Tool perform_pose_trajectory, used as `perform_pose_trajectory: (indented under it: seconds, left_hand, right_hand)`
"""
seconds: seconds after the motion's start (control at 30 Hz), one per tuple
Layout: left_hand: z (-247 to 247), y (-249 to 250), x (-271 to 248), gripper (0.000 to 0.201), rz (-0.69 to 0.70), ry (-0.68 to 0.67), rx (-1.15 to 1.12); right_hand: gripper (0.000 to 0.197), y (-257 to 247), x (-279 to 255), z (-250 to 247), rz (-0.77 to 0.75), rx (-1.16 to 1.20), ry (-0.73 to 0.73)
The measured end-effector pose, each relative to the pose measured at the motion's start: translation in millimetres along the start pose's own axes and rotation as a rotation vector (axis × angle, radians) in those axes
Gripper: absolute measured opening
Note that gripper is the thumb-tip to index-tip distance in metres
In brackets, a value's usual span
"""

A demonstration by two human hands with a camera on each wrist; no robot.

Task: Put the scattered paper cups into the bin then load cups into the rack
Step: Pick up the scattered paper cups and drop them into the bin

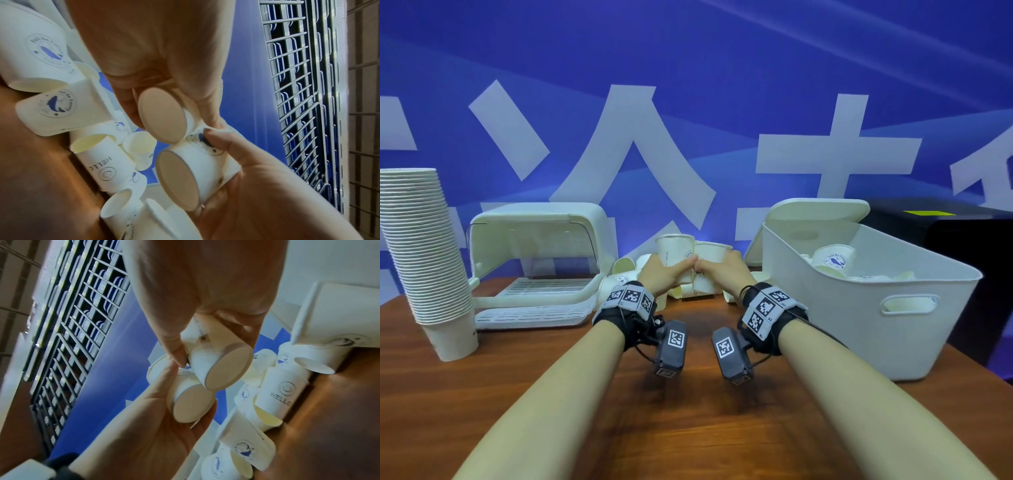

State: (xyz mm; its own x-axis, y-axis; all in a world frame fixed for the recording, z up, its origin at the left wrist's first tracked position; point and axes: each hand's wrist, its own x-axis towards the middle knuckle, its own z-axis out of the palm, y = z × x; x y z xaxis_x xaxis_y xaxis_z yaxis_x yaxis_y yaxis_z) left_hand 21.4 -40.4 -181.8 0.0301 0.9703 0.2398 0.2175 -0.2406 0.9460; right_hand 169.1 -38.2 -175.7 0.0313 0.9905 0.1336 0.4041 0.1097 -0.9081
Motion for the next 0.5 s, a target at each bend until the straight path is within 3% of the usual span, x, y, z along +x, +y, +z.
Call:
perform_pose_trajectory:
  seconds: [0.07, 0.13, 0.2, 0.37, 0.43, 0.5]
  left_hand:
    - [3, 6, 3, 0.042, 0.044, 0.008, -0.019]
    - [6, 16, 3, 0.034, 0.062, 0.024, -0.055]
    - [9, 26, 5, 0.027, 0.058, 0.047, -0.097]
    - [23, 40, 22, 0.095, 0.103, 0.094, -0.114]
    - [30, 53, 21, 0.093, 0.134, 0.072, -0.119]
    - [35, 66, 20, 0.077, 0.161, 0.059, -0.124]
  right_hand:
    - [0.068, -12, -7, -7, -0.036, 0.017, 0.010]
    - [0.048, -35, -28, -16, -0.050, 0.012, 0.041]
    - [0.051, -40, -26, -23, -0.049, 0.019, 0.080]
    - [0.058, -52, -23, -44, -0.122, -0.018, 0.194]
    - [0.053, -58, -24, -55, -0.158, -0.040, 0.224]
    - [0.053, -64, -24, -64, -0.184, -0.056, 0.243]
